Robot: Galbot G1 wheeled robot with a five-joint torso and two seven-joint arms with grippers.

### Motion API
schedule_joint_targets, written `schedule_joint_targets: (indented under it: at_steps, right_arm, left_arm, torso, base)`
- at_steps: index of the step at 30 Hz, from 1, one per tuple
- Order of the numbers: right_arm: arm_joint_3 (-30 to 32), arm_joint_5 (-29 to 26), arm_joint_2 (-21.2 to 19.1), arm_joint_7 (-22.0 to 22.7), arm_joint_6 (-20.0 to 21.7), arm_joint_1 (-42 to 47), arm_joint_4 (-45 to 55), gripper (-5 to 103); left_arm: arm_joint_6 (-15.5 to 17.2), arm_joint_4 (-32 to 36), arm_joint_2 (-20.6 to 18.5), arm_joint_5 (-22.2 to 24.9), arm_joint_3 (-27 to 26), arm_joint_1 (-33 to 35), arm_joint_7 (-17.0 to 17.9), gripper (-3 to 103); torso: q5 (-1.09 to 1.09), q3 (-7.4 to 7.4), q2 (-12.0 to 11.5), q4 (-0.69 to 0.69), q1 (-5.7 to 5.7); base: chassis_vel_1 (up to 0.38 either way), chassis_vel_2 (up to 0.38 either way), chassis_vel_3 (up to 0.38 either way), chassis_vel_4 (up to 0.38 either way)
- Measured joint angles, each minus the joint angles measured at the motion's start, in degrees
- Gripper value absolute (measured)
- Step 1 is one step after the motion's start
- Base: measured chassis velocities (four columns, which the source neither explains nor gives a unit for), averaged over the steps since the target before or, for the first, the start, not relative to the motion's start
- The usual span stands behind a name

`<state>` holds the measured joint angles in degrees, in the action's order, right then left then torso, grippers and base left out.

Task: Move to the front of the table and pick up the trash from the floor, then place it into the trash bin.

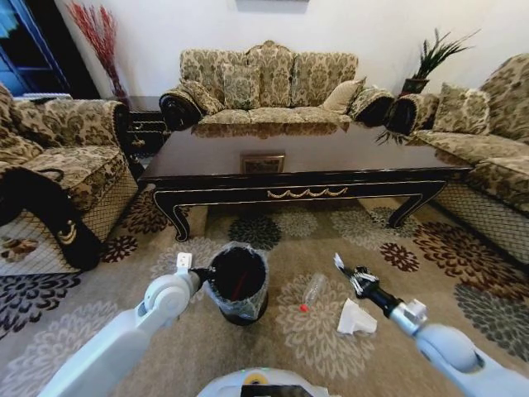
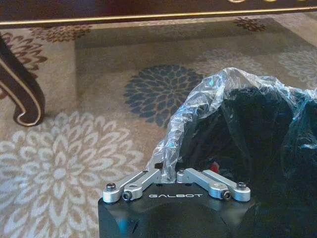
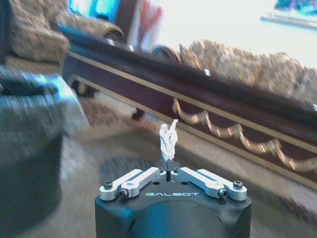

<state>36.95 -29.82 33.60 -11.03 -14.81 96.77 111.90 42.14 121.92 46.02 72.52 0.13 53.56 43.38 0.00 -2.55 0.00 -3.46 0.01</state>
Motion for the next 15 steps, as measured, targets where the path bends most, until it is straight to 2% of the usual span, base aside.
schedule_joint_targets:
  at_steps: [3, 6, 11, 15]
  right_arm:
    - [-1.02, -0.8, -0.96, 0.53, 1.03, -1.31, 2.89, 0]
    - [-2.35, -2.61, -3.55, 0.95, 2.44, -2.38, 7.42, 0]
    - [-3.4, -3.41, -6.12, 0.95, 2.92, -3.62, 8.93, 0]
    - [-6.67, -4.8, -9.16, 0.53, 3.43, -7.13, 9.68, 0]
  left_arm:
    - [0.0, -0.47, 0.42, -0.55, 1.76, -0.98, 0.22, 3]
    - [0.0, -2.14, 2.72, -2.07, 6.23, -3.17, 0.26, 3]
    - [0.0, -3.1, 3.9, -2.72, 10.28, -5.91, 0.19, 3]
    - [0.0, -4.87, 5.87, -3.52, 15.99, -10.92, 0.03, 3]
  torso:
    - [0.01, 0.0, 0.0, 0.03, 0.0]
    - [-0.01, 0.0, 0.0, 0.01, 0.0]
    - [0.0, 0.01, 0.0, 0.0, 0.0]
    - [0.01, 0.01, 0.0, 0.01, 0.0]
  base:
    - [0.0, 0.0, 0.0, 0.0]
    - [0.0, 0.0, 0.0, 0.0]
    - [0.0, 0.0, 0.0, 0.0]
    - [0.0, 0.0, 0.0, 0.0]
